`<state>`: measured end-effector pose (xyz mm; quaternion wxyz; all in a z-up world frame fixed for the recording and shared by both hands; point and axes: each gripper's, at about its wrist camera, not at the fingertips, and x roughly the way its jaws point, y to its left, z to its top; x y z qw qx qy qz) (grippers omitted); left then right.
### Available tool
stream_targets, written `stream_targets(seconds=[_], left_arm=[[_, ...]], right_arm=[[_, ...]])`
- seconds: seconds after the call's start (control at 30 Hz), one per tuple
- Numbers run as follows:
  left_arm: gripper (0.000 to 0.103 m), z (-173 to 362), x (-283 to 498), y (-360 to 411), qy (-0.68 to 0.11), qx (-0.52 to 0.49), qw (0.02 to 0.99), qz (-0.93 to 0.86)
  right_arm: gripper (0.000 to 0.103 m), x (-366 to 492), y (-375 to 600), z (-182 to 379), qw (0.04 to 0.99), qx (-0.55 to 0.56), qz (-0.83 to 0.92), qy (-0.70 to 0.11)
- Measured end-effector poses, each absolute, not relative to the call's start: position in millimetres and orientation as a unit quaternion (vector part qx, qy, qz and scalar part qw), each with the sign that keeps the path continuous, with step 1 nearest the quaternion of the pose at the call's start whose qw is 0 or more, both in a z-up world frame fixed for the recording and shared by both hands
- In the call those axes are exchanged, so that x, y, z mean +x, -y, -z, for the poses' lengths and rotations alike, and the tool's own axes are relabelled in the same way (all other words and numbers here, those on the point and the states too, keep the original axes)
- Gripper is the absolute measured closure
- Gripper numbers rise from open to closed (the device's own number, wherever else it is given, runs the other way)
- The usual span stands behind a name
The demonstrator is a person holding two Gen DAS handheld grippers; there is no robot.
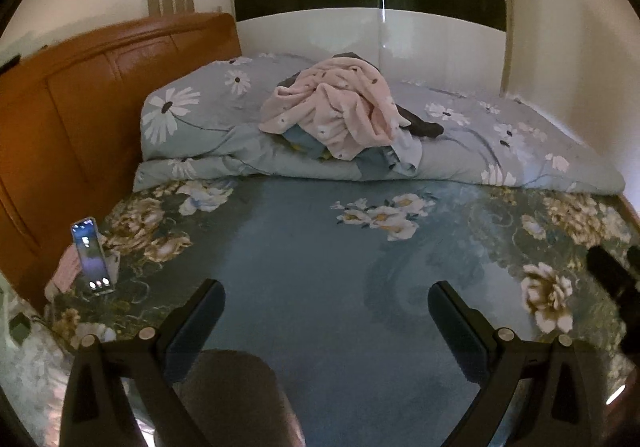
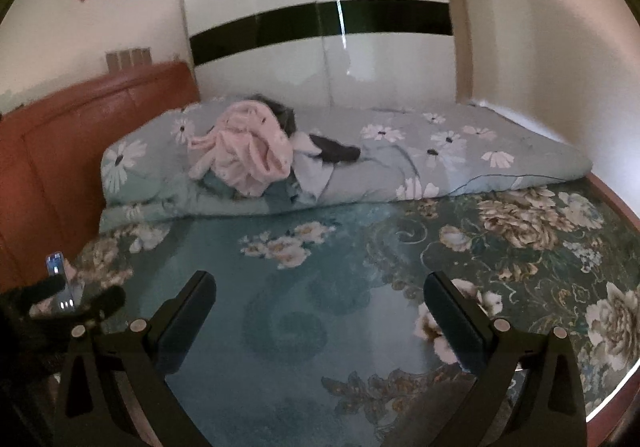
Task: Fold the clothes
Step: 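Move both grippers toward the clothes pile on the duvet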
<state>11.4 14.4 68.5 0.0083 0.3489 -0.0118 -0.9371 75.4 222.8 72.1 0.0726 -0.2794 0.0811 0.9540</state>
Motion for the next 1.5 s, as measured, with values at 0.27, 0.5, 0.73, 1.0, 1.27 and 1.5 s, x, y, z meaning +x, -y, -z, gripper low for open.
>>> stream_targets(seconds=[0.27,0.5,0.73,1.0,1.27,1.5], left_arm=[[0.000,-62.3,-13.9,-3.4,-0.021,0.348,0.000,0.937],[0.000,-54.3,-31.9,2.3,-0.032,0.349,0.004,0.936],[0.000,-53.0,-36.3,1.6,-0.030,0.344,-0.002,0.938],[0.000,-54.5,-29.9,0.2,-0.037,0.348,-0.015,0.937],[0.000,-55.5,-28.3,2.2,-0.048,0.349,-0.019,0.936],[0.000,-72.1,-73.3,33.7,-0.062,0.307,0.016,0.950]], right_arm=[[0.000,42.7,-209.5,-68.6,0.038,-0.316,-0.946,-0.058],[0.000,19.9,-202.0,-65.5,0.026,-0.340,-0.939,-0.045],[0.000,7.5,-189.7,-62.9,0.009,-0.361,-0.932,-0.033],[0.000,9.9,-185.4,-59.0,0.001,-0.377,-0.926,-0.032],[0.000,11.8,-185.5,-55.7,0.000,-0.387,-0.922,-0.036],[0.000,-28.8,-204.4,-77.6,0.000,-0.366,-0.931,-0.012]])
